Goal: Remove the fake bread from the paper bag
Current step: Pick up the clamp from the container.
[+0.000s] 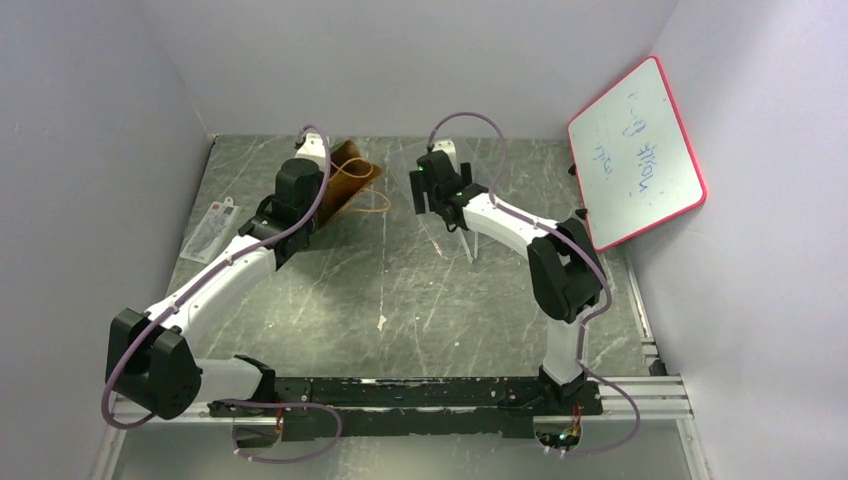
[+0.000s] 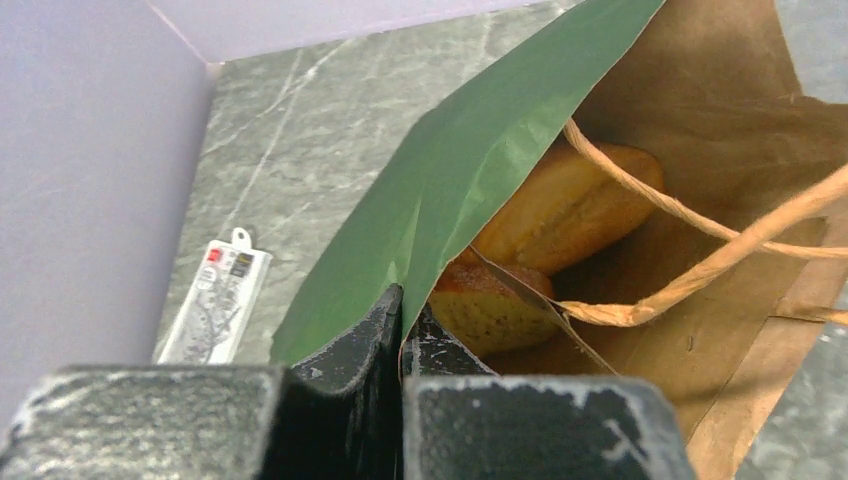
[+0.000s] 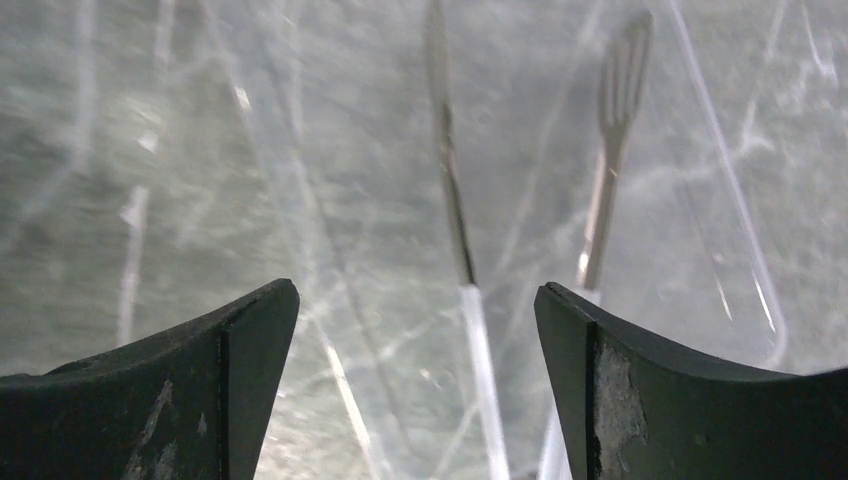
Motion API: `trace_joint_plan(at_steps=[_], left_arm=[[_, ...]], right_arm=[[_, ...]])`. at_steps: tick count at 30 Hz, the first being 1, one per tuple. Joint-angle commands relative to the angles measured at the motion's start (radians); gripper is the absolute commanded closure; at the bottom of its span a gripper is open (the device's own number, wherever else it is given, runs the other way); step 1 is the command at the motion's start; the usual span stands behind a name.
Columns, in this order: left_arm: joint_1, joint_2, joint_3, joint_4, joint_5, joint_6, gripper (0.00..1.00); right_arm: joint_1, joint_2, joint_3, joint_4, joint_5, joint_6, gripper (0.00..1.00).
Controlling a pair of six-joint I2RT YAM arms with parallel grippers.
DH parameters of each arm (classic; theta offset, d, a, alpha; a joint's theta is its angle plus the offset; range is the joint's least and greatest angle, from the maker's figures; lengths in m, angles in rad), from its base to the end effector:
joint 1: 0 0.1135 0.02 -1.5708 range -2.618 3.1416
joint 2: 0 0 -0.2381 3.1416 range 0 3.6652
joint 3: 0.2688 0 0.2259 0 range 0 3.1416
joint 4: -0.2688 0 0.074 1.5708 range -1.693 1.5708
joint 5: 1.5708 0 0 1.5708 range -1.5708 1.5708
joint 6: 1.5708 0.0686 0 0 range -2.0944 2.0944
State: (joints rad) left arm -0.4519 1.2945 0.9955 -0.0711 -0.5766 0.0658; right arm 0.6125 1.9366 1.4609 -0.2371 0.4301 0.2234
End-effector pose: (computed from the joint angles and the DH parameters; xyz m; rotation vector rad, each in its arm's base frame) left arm 0.2893 -0.0989 0.2882 0.1106 1.8863 0.2957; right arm 0.3678 0.2235 0.2003 -0.2093 2.1975 -0.0307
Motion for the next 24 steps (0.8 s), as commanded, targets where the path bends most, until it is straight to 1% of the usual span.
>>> trace_joint_plan(at_steps=[1,4,7,14,18,24], left_arm=[[-0.023,-0.034,-0.015,-0.099,0.093,-0.089,0.93],[-0.03,-0.042,-0.018,-0.133,0.139,-0.127,0.93],[-0.033,-0.051,-0.027,-0.142,0.162,-0.148,0.93],[-0.034,-0.071,-0.04,-0.16,0.202,-0.183,0.93],[-0.034,-0.076,-0.037,-0.181,0.225,-0.191,0.93],[-0.034,-0.091,-0.048,-0.197,0.234,-0.197,0.93]], right_arm=[[-0.035,-0.075,-0.109,0.006,0.062,0.001,0.05],[-0.05,-0.113,-0.171,0.026,0.064,0.011,0.05],[-0.057,-0.148,-0.229,0.059,0.062,0.011,0.0],[-0.062,-0.17,-0.315,0.097,0.065,0.027,0.0],[-0.071,-0.185,-0.389,0.186,0.056,0.038,0.0],[-0.081,-0.178,-0.452,0.301,0.027,0.036,0.0]])
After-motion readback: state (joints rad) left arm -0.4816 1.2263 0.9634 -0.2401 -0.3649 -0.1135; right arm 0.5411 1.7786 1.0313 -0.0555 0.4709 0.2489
